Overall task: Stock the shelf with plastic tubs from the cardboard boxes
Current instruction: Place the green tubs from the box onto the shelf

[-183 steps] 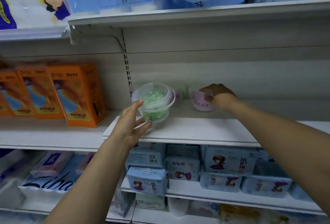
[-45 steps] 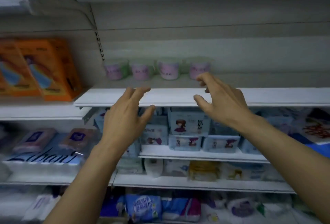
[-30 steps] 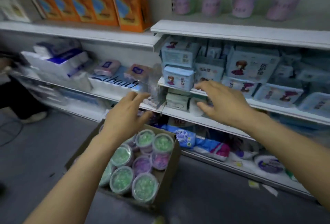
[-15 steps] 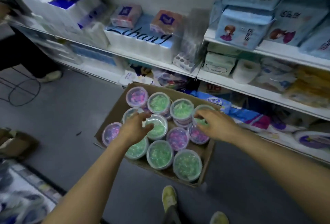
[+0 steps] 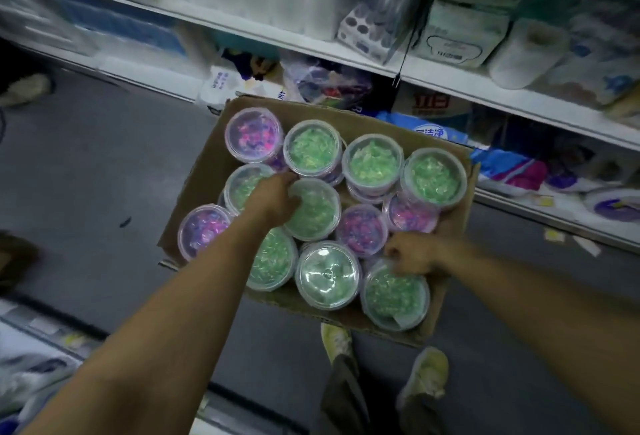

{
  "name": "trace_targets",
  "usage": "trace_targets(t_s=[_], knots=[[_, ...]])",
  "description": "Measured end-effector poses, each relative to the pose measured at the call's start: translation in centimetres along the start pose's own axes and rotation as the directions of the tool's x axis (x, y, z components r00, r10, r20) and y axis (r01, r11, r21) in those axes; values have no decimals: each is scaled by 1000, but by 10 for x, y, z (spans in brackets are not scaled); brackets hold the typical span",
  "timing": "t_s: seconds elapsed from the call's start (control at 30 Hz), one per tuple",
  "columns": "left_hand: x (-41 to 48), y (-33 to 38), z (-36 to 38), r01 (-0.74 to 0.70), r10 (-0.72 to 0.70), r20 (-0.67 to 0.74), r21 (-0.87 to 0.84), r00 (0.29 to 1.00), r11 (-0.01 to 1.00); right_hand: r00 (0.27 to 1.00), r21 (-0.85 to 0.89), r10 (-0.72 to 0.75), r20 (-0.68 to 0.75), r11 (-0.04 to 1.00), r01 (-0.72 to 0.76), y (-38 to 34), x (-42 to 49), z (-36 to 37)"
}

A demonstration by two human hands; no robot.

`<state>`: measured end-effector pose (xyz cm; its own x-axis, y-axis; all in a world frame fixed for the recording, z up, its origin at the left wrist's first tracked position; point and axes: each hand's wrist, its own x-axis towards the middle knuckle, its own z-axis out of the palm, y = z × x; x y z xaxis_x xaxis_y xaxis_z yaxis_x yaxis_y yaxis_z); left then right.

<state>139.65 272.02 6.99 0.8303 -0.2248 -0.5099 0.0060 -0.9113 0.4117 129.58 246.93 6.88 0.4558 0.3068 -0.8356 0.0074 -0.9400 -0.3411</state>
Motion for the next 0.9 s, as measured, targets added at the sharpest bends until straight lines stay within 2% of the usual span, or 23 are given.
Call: trace_targets(t_s=[0.1,0.23,0.3,0.37,0.43,0.47,0.5,0.57,0.67,0.73,0.9], knots=[[7,1,3,-44,47,-27,103,999,994,998,-18,-10,-60,1000,9,5,-1,7],[8,5,-1,-27,30,-33,97,999,995,991,177,-49,-128,982,71,15,-12,7],[6,10,-2,-33,33,-3,96,999,995,987,203,-44,-156,976,76,22,-22,1],[0,18,-3,-22,21,37,33,999,999,977,253,-1,-215,966,57,29,-34,-8],[-9,24,-2,29,-26,31,-81,999,996,963,413,89,-255,910,25,35,-49,-19],[-15,28,-2,64,-64,8,-172,998,983,958,527,143,-250,850,11,40,-56,-23],[-23,32,-4,104,-112,-10,-291,994,951,953,640,196,-232,769,-2,44,-64,-27],[-39,42,-8,160,-203,-21,-541,979,826,945,823,271,-185,569,-2,51,-80,-32],[-63,62,-15,177,-292,-3,-790,956,587,936,938,316,-156,344,40,60,-104,-41],[-77,75,-18,185,-319,29,-862,947,471,928,961,333,-167,264,78,63,-121,-46],[-117,120,-28,218,-365,115,-941,924,257,916,975,338,-217,115,188,73,-182,-60]])
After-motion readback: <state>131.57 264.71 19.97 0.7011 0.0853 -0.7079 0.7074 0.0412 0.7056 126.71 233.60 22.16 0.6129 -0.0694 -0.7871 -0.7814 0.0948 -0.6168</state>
